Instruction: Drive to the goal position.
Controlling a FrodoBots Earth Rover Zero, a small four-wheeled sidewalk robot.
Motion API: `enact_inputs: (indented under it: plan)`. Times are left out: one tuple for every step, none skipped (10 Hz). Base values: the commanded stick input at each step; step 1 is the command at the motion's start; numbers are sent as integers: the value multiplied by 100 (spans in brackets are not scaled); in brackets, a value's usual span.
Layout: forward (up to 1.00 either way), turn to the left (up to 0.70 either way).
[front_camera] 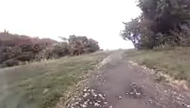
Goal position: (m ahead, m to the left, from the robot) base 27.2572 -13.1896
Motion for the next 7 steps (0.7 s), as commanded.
enact_inputs:
  plan:
    - [100, -3]
    - [100, -5]
    - [100, -33]
    - [100, -38]
    - [100, -36]
    - [100, -34]
    - [100, -34]
